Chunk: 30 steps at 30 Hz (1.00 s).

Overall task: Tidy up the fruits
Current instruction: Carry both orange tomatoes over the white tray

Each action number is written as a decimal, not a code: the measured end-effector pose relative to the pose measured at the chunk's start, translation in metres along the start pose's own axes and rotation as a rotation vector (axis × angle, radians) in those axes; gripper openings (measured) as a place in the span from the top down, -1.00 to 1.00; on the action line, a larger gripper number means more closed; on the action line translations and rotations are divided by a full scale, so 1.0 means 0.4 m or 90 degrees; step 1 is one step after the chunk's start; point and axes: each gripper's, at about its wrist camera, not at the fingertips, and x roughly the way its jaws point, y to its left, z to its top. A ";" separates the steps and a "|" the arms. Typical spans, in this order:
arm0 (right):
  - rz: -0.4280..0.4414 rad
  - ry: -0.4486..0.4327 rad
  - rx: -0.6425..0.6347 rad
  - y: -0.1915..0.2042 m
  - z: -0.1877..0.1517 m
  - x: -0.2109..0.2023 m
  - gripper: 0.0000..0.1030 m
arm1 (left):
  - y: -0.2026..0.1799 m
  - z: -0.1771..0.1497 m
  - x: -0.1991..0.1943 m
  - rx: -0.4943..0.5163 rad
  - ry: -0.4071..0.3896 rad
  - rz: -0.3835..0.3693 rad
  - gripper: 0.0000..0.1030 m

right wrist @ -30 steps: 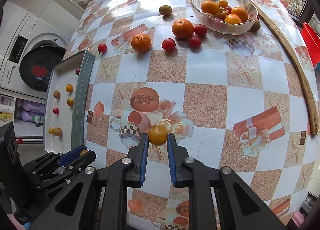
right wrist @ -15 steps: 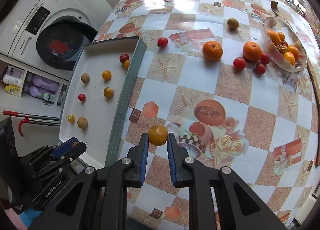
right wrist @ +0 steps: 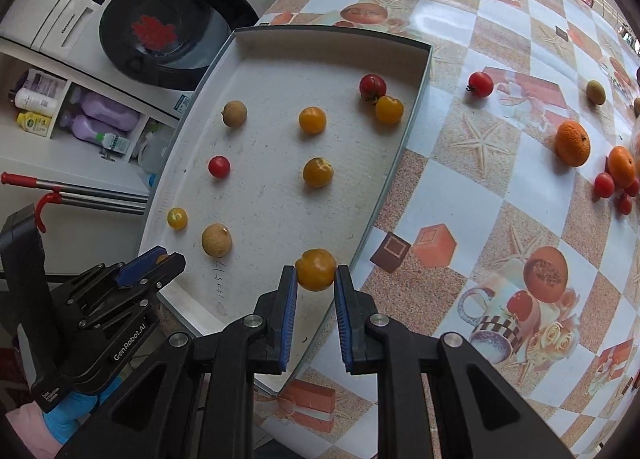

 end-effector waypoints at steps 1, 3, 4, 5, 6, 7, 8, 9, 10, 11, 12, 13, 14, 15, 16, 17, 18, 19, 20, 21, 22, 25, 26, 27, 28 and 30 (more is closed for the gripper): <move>-0.003 0.004 -0.003 0.006 0.003 0.009 0.61 | 0.000 0.002 0.004 0.002 0.001 0.000 0.54; -0.007 0.013 -0.008 0.016 0.007 0.028 0.60 | 0.000 0.005 0.012 0.006 0.003 0.000 0.54; -0.009 0.017 -0.009 0.020 0.009 0.035 0.60 | -0.001 0.007 0.015 0.008 0.004 0.000 0.54; -0.011 0.020 -0.010 0.023 0.012 0.042 0.60 | -0.001 0.006 0.017 0.009 0.005 0.000 0.54; -0.013 0.023 -0.011 0.028 0.014 0.048 0.60 | -0.002 0.007 0.019 0.010 0.006 0.000 0.54; -0.015 0.024 -0.013 0.032 0.016 0.053 0.60 | -0.002 0.007 0.021 0.010 0.007 -0.001 0.54; -0.017 0.025 -0.015 0.035 0.019 0.057 0.60 | -0.002 0.007 0.022 0.010 0.008 -0.002 0.54; -0.019 0.026 -0.017 0.040 0.022 0.062 0.60 | -0.001 0.007 0.024 0.010 0.009 -0.002 0.54; -0.022 0.028 -0.019 0.043 0.025 0.067 0.60 | -0.002 0.007 0.027 0.010 0.011 -0.002 0.54; -0.023 0.029 -0.020 0.047 0.029 0.072 0.60 | -0.002 0.007 0.029 0.011 0.013 -0.002 0.54; -0.026 0.031 -0.022 0.053 0.034 0.080 0.60 | -0.002 0.006 0.031 0.013 0.015 -0.002 0.54; -0.028 0.034 -0.023 0.056 0.036 0.085 0.60 | 0.000 0.006 0.034 0.014 0.017 -0.002 0.54; -0.030 0.035 -0.024 0.059 0.040 0.092 0.60 | -0.001 0.006 0.036 0.015 0.019 -0.002 0.54; -0.032 0.037 -0.026 0.061 0.042 0.098 0.60 | 0.000 0.005 0.038 0.016 0.021 -0.001 0.54; -0.034 0.040 -0.028 0.064 0.044 0.105 0.60 | -0.001 0.005 0.038 0.018 0.022 -0.002 0.54; -0.037 0.042 -0.029 0.066 0.045 0.110 0.59 | -0.001 0.005 0.038 0.020 0.020 -0.001 0.54; -0.038 0.044 -0.030 0.068 0.046 0.116 0.59 | -0.003 0.005 0.037 0.023 0.018 0.000 0.54; -0.040 0.046 -0.031 0.070 0.049 0.124 0.58 | -0.005 0.005 0.037 0.029 0.018 0.002 0.54; -0.042 0.048 -0.031 0.072 0.047 0.127 0.58 | -0.009 0.005 0.037 0.035 0.017 0.006 0.54; -0.043 0.045 -0.032 0.075 0.048 0.129 0.56 | -0.013 0.005 0.038 0.041 0.018 0.009 0.54; -0.045 0.043 -0.034 0.077 0.052 0.131 0.56 | -0.016 0.005 0.039 0.045 0.018 0.011 0.54; -0.052 0.044 -0.042 0.087 0.060 0.138 0.55 | -0.017 0.008 0.040 0.050 0.018 0.013 0.53; -0.049 0.050 -0.042 0.091 0.064 0.146 0.55 | -0.019 0.006 0.038 0.050 0.018 0.014 0.53; -0.044 0.056 -0.041 0.092 0.065 0.151 0.54 | -0.019 0.006 0.037 0.050 0.018 0.014 0.53; -0.044 0.059 -0.042 0.094 0.064 0.155 0.53 | -0.020 0.006 0.037 0.051 0.019 0.014 0.53; -0.053 0.058 -0.051 0.104 0.062 0.160 0.46 | -0.021 0.007 0.036 0.053 0.020 0.017 0.50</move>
